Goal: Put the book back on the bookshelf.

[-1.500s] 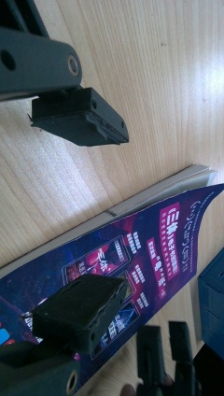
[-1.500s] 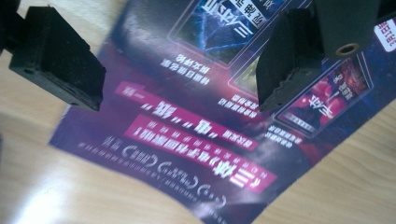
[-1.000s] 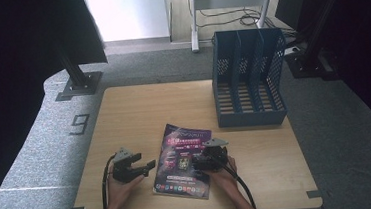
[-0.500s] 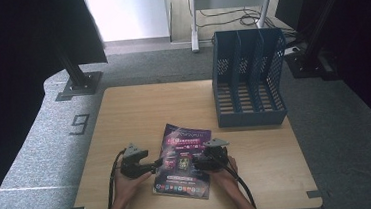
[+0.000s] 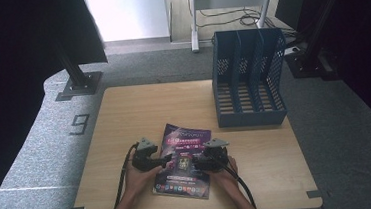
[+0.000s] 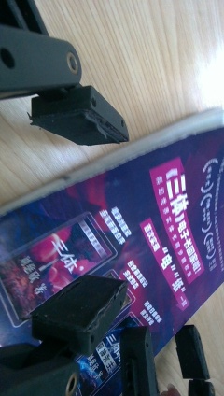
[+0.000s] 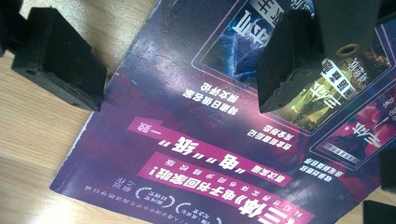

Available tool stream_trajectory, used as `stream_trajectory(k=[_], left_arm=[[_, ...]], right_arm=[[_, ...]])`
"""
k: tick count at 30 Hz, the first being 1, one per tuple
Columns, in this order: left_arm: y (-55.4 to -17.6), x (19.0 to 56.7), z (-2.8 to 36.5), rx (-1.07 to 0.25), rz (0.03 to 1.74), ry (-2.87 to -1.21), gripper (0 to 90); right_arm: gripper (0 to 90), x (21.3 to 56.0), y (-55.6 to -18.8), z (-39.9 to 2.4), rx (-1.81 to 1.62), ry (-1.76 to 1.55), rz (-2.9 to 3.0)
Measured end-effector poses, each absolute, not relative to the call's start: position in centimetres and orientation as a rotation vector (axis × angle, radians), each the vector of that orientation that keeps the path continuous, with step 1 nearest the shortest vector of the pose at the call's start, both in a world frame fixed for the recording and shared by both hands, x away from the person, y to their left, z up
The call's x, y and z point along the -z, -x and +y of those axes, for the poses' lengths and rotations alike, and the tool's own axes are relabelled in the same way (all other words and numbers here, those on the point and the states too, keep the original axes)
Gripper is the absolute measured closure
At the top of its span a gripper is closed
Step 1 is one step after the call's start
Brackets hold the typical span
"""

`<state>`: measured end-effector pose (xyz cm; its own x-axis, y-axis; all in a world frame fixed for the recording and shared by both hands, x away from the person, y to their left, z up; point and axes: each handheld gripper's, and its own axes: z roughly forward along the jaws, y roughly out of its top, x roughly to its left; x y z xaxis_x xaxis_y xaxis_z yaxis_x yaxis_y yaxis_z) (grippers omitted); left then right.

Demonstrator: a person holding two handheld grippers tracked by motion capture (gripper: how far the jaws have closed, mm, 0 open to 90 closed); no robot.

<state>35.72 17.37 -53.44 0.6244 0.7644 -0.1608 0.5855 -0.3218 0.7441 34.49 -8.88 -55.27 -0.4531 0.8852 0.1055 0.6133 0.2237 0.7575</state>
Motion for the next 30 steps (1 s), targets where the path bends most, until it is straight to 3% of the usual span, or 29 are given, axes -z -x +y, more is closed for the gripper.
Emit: stream_trajectory(k=[30], left_arm=[[-36.1,54.6,16.3,-0.268,1.108,-2.043,22.6]], right_arm=[[17.5,55.3,-34.3,-9.0,-1.092,-1.388,2.152]])
